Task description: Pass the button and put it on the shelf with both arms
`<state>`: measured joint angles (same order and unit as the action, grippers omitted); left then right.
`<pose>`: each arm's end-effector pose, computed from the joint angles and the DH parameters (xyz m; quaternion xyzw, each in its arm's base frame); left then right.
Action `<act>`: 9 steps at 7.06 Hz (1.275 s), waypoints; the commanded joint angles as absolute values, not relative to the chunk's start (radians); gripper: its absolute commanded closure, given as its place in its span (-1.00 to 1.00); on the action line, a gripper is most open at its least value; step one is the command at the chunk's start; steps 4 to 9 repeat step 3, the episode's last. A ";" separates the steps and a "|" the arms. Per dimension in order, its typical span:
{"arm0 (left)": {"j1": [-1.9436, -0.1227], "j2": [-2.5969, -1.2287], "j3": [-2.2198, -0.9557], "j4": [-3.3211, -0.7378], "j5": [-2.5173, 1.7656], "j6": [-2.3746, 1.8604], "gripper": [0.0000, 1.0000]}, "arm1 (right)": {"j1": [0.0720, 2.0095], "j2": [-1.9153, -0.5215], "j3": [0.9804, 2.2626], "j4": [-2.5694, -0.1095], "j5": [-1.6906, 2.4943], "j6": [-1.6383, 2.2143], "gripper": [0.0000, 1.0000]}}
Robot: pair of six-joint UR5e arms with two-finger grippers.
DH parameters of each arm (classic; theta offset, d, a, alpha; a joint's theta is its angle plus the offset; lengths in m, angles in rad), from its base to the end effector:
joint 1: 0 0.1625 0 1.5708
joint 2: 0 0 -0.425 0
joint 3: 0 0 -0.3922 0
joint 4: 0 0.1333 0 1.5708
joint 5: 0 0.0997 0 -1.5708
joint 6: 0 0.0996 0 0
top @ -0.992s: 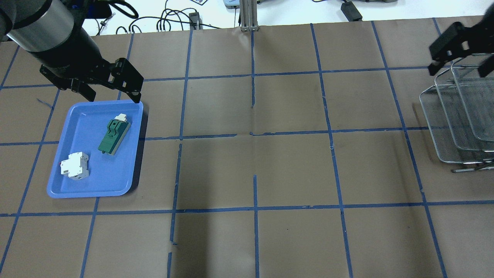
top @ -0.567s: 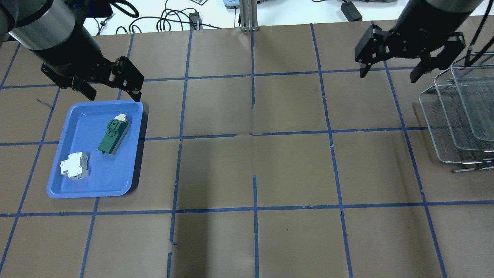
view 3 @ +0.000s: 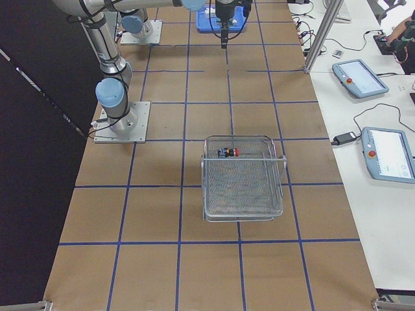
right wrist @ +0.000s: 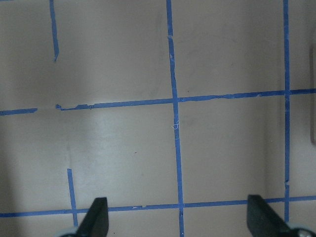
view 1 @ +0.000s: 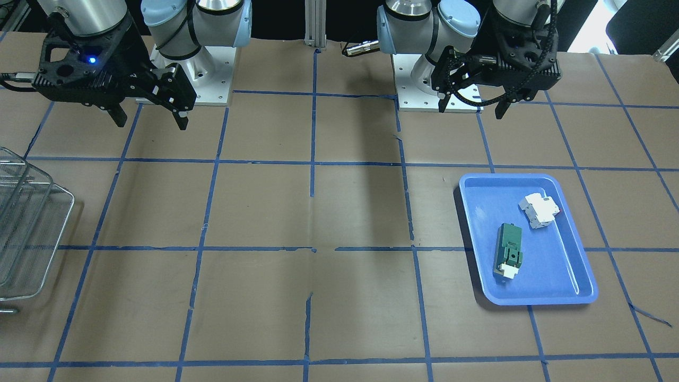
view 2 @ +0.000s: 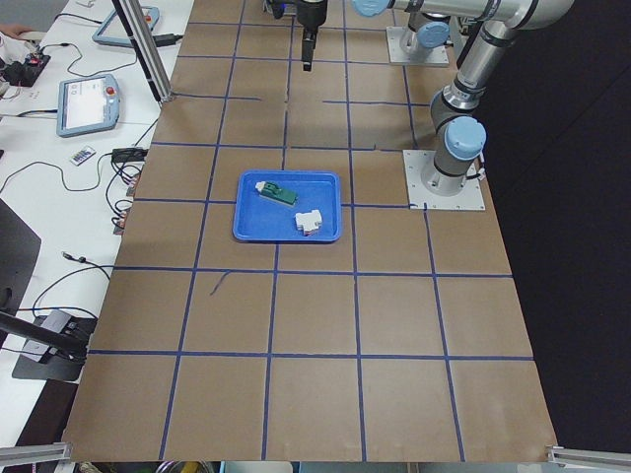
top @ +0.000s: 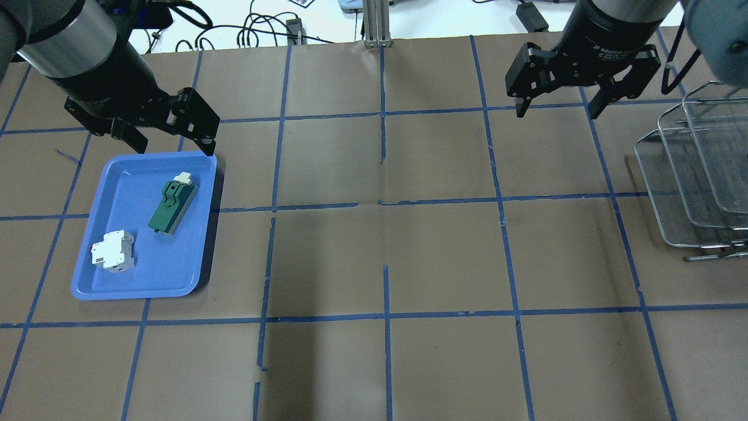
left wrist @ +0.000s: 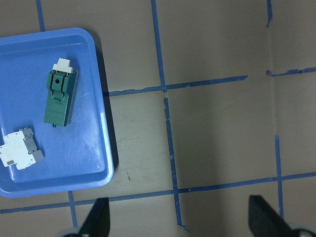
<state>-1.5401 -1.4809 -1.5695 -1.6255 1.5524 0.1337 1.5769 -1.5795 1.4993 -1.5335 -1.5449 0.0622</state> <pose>-0.1211 -0.4596 0.5256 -0.0516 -0.9985 0.0189 0.0077 0.1389 -0.4903 0.5237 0.0278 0.9993 -0.0210 0.0137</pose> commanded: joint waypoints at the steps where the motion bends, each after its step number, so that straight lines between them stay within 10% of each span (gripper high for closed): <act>1: -1.540 -1.482 -1.569 -1.620 1.552 0.133 -1.00 | 1.577 -1.583 1.497 -1.529 -1.549 0.055 -1.00; 9: -1.536 -1.494 -1.551 -1.603 1.548 0.132 -1.00 | 1.578 -1.586 1.499 -1.528 -1.554 0.057 -1.00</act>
